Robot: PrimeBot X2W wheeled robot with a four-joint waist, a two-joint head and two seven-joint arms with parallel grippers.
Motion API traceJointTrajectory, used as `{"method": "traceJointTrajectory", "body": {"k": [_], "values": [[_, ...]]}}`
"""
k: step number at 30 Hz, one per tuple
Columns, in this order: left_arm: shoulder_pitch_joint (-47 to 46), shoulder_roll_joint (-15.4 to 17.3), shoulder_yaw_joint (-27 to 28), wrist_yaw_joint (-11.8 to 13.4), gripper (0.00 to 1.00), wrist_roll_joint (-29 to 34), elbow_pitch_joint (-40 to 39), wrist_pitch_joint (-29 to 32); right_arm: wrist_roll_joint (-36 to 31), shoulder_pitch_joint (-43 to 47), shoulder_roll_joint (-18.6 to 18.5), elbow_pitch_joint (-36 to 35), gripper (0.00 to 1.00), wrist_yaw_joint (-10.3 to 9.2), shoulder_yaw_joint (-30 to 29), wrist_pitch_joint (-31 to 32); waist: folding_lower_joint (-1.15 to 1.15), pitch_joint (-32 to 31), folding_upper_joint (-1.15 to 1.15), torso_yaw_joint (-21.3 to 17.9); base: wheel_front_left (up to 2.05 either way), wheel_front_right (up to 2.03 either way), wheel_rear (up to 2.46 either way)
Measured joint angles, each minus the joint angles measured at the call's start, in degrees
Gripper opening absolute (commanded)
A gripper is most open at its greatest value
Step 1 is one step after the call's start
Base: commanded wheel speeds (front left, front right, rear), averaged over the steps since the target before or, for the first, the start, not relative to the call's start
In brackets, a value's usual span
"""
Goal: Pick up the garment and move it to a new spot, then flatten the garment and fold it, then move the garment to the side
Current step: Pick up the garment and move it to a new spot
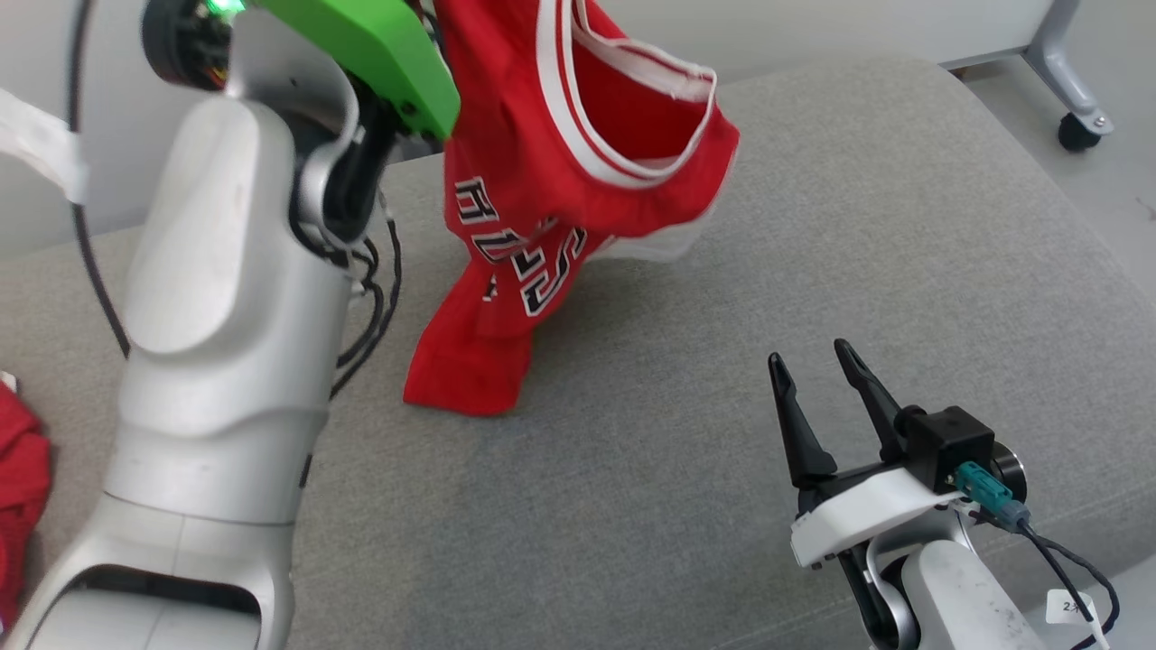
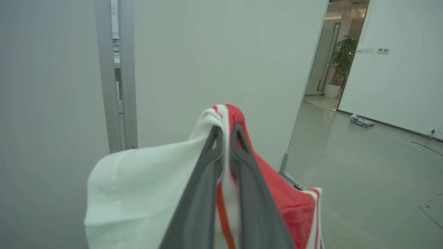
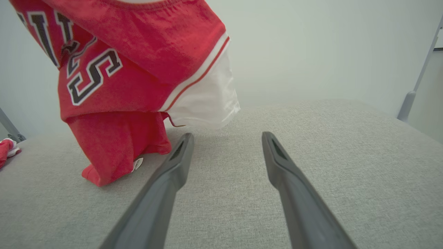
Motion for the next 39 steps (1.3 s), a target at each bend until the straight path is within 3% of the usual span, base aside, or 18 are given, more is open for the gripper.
{"method": "traceJointTrajectory", "body": {"k": [6,7,8,9,18,22,25,30,39], "values": [[9.2,-0.1,-6.3,-0.4,0.0,0.9,6.9,-2.0,0.7,-0.4,0.0,-0.2,1.0,0.0,-0.3,-0.4,0.0,3.0,0.0,-1.6,0.0,0.0,0.0],[11.0,-0.1,-7.5,-0.5,0.14,1.0,8.2,-2.8,1.0,-0.5,0.0,-0.2,1.0,0.0,-0.3,-0.4,0.0,3.5,0.0,-1.6,0.0,0.0,0.0],[12.4,-0.1,-8.2,-0.5,0.88,1.0,9.2,-3.6,1.0,-0.7,0.0,-0.2,1.0,0.0,-0.3,-0.4,0.0,3.9,0.0,-1.6,0.0,0.0,0.0],[13.8,-0.1,-9.3,-0.6,1.0,1.0,10.3,-4.6,1.1,-0.9,0.0,-0.3,1.0,0.0,-0.3,-0.4,0.0,4.3,0.0,-1.5,0.0,0.0,0.0],[21.7,0.3,-10.4,-1.1,1.0,-2.0,12.8,-15.5,1.4,-1.3,0.0,0.5,1.0,0.0,-0.6,-0.7,0.0,4.8,0.0,1.9,0.0,0.0,0.0],[25.6,3.4,-8.9,-1.2,1.0,-3.6,9.4,-21.9,1.5,-0.6,0.0,0.9,1.0,0.0,-1.0,-0.7,0.0,3.9,0.0,3.9,0.0,0.0,0.0],[29.4,6.2,-6.0,-0.9,1.0,-3.6,5.6,-24.6,1.4,0.1,0.0,1.2,1.0,0.0,-1.9,-0.7,0.0,3.0,0.0,5.6,0.0,0.0,0.0],[37.7,9.1,0.6,1.6,1.0,-0.4,-4.8,-25.4,1.0,1.1,0.0,1.2,1.0,0.0,-3.4,-0.8,0.0,1.4,0.0,8.1,0.0,0.0,0.0],[52.0,6.1,11.7,2.5,1.0,4.5,-14.6,-25.5,-1.3,2.3,0.0,1.3,1.0,0.0,-8.5,-0.8,0.0,-1.6,0.0,11.9,0.0,0.0,0.0]]}}
